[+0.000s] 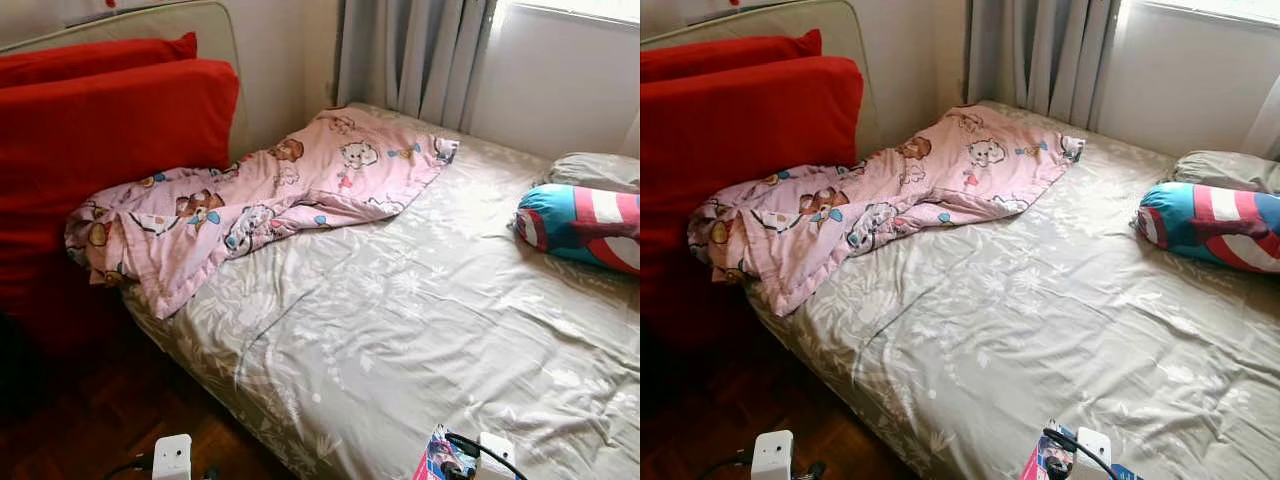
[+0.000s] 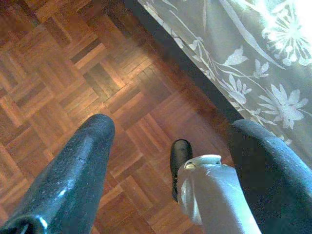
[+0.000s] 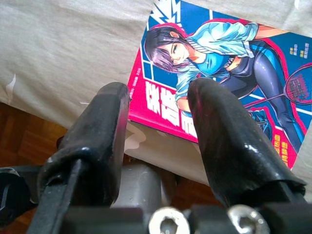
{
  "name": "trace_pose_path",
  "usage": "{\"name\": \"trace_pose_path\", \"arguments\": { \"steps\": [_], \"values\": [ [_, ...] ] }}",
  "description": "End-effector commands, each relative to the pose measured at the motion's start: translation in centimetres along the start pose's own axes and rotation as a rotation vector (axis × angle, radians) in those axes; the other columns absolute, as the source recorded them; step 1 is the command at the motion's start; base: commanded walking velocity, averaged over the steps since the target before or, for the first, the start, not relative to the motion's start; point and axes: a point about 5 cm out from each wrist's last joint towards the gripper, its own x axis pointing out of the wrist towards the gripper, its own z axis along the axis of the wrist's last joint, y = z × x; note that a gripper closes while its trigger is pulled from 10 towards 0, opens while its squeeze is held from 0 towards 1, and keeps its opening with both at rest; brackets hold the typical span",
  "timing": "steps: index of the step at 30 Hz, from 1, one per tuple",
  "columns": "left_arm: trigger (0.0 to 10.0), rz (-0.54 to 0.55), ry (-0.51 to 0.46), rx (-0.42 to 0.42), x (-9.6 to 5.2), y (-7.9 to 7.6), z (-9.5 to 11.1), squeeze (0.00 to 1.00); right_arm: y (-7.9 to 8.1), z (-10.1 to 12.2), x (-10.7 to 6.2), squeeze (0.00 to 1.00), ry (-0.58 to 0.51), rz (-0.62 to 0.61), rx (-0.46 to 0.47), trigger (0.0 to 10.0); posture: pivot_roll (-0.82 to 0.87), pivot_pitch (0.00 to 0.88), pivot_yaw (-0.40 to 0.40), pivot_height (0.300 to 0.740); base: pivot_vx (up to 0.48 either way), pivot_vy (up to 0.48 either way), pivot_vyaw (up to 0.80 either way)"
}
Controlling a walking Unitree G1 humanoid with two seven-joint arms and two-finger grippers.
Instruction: Clean up the room
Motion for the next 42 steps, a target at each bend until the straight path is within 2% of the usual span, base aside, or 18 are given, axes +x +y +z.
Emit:
{"name": "trace_pose_path", "arguments": {
  "steps": [1,10,20,26,34,38,42],
  "values": [
    [10.0,0.009,0.021,-0.003,-0.1,0.4,-0.4,0.00,0.0,0.2,0.0,0.00,0.001,-0.004,0.003,10.0,-0.03,0.000,-0.011,0.740,0.000,0.000,-0.80],
    [10.0,0.012,0.036,-0.006,-0.2,0.9,-0.6,0.00,0.0,0.1,0.0,0.00,0.004,-0.005,0.002,10.0,-0.03,0.000,-0.006,0.740,0.000,0.000,-0.80],
    [10.0,0.008,0.043,-0.012,-0.1,0.7,-0.5,0.00,0.1,0.1,0.1,0.00,0.006,-0.007,0.007,10.0,-0.03,0.000,0.000,0.740,0.000,0.000,-0.80],
    [10.0,0.006,0.042,0.000,-0.1,0.8,-0.6,0.00,0.2,0.1,0.1,0.00,0.007,-0.006,0.003,10.0,-0.03,0.000,0.004,0.740,0.000,0.400,-0.80],
    [10.0,0.001,0.039,0.011,-0.1,0.6,-0.5,0.00,0.4,0.0,0.1,0.00,0.001,0.001,-0.007,10.0,-0.03,0.000,0.017,0.740,0.000,0.000,0.00],
    [10.0,-0.007,0.025,0.015,0.1,0.3,0.2,0.00,0.4,-0.2,0.0,0.00,0.002,0.002,-0.008,10.0,-0.03,0.000,0.027,0.740,0.000,0.000,0.00],
    [10.0,-0.007,0.022,0.022,0.2,0.3,0.4,0.00,0.4,-0.2,0.0,0.00,-0.004,-0.006,0.000,10.0,-0.03,0.000,0.026,0.740,0.000,0.441,0.00]
  ]
}}
